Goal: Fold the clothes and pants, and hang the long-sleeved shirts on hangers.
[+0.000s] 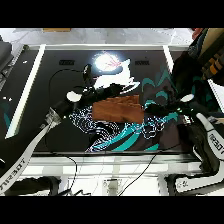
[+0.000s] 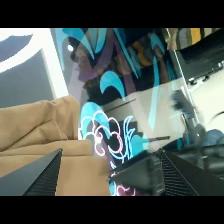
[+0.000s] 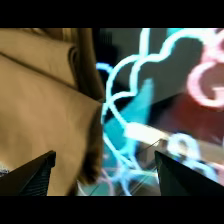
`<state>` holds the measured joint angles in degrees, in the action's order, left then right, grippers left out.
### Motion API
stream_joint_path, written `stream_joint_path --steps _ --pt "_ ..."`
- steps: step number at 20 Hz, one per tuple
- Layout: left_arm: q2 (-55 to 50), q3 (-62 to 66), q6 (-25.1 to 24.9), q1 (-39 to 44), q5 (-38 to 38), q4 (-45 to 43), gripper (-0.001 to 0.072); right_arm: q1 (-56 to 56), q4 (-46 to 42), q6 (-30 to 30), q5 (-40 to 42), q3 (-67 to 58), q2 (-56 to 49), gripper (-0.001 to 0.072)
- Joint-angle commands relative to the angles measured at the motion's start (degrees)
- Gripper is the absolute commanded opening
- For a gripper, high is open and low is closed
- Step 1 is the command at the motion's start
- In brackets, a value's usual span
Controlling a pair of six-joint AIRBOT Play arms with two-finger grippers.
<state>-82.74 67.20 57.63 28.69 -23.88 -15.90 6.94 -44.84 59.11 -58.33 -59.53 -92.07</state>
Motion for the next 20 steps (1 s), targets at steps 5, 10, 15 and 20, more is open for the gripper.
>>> stream_joint_path --steps 5,10,15,20 --pt "0.22 0.0 0.0 -0.57 -1.05 -0.5 0.0709 -11.65 1.44 6.27 5.44 -6.43 -7.87 0.0676" --pt "0.24 0.0 0.0 -0.59 -1.05 -8.07 0.0697 -17.57 1.33 6.4 5.99 -10.01 -9.92 0.0377" --pt "0.55 0.02 0.0 -2.93 -4.0 -24.81 0.0033 -18.56 1.14 6.34 6.49 -13.73 -9.03 0.0014" --pt "6.32 0.02 0.02 -10.21 -15.78 -43.47 0.0013 -12.57 1.14 6.36 -2.16 -21.9 -3.87 0.0013"
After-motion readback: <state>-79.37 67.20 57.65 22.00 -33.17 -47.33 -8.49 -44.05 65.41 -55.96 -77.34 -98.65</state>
